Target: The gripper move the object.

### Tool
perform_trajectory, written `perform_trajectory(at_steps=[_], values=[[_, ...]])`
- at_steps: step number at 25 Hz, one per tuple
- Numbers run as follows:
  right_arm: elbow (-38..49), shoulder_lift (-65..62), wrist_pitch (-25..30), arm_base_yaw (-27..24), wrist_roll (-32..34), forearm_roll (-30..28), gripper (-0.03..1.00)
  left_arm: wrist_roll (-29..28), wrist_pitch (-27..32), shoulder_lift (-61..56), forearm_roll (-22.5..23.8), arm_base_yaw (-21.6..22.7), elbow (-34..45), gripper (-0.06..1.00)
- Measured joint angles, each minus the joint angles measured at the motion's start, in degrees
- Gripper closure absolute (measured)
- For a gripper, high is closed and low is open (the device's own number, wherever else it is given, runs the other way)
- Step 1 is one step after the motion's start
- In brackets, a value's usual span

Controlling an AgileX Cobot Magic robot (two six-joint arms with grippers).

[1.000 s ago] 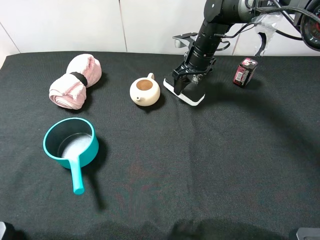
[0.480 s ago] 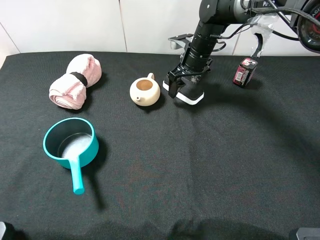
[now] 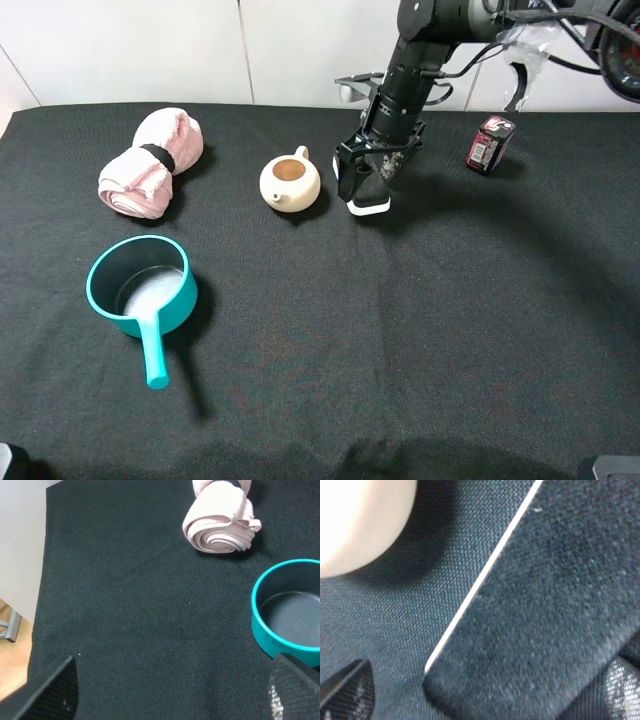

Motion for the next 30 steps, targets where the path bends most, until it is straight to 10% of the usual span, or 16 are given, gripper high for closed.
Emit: perform_trajectory(at_steps=[18, 30], values=[[0.66, -16.33, 2.65, -4.31, 5.58, -7.13, 0.27, 0.00, 0.00, 0.00, 0.00, 0.00, 0.00, 0.12], [23.65, -40.55, 2.68, -18.08, 8.42, -10.57, 0.27, 0.00, 0.00, 0.00, 0.00, 0.00, 0.00, 0.12]])
